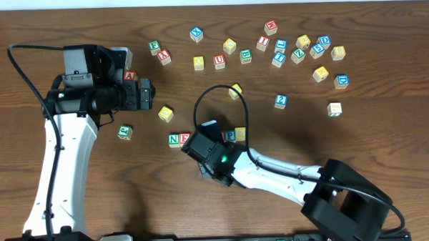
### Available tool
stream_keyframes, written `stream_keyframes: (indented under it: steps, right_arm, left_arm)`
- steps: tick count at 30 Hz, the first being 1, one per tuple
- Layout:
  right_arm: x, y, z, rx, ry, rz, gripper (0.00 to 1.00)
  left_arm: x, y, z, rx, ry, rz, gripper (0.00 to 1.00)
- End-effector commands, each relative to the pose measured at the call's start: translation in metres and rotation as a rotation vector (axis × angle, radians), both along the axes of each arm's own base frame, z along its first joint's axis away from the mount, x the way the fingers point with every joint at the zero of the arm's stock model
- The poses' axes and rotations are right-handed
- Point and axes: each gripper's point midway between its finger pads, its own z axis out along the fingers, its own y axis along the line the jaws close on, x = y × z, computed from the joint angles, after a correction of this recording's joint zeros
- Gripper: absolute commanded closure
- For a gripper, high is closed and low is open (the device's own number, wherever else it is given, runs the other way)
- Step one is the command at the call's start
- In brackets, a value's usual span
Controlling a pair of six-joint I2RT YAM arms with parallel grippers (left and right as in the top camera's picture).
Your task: Spell out NEURIPS
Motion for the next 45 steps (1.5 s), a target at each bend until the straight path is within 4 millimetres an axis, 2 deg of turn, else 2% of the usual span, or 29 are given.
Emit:
stream_keyframes:
  steps: [1, 25, 45]
  right_arm:
    - [0.007, -0.007, -0.005, -0.019, -0.005, -0.013, 0.99]
    - [0.013, 0.0, -0.004, 0.0, -0.034, 0.009, 0.99]
    - [0.02, -0.002, -0.004, 0.008, -0.041, -0.009, 0.99]
  left_arm:
    - [0.004, -0.001, 0.009, 0.0, -0.027, -0.022, 0.02]
    - [0.004, -0.001, 0.009, 0.0, -0.027, -0.022, 0.02]
    - [0.004, -0.001, 0.009, 0.0, -0.027, -0.022, 0.02]
